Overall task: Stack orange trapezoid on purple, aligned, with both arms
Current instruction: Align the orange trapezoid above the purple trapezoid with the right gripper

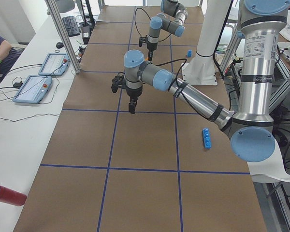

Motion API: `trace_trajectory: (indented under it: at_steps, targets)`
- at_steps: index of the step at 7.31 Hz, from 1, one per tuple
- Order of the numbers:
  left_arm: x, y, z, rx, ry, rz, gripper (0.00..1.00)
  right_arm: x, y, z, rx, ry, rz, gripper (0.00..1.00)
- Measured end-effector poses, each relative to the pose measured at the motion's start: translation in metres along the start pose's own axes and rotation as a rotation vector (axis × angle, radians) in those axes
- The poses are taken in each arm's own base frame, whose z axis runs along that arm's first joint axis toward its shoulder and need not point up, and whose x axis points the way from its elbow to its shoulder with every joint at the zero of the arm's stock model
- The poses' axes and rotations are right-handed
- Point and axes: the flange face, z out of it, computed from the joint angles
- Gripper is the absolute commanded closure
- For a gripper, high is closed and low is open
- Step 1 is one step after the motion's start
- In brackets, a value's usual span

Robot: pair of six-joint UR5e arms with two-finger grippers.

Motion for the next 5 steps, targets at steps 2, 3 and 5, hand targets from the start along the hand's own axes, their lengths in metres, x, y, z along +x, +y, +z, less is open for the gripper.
trace_trajectory:
  at_steps: [2,3,5]
  targets:
    - [-0.0006,-0.0002,0.0007,-0.001,-0.001,0.0,0.0,-0.0028,0.0018,0.0058,-0.005,0.011,-0.002,1.0]
    - [-0.0007,-0.0002,0.0008,-0.002,-0.001,0.0,0.0,-0.0031,0.0023,0.0087,-0.007,0.017,-0.003,1.0]
    - [-0.0009,-0.0002,0.001,-0.002,-0.001,-0.001,0.0,-0.0029,0.0017,0.0125,-0.002,0.025,-0.002,1.0]
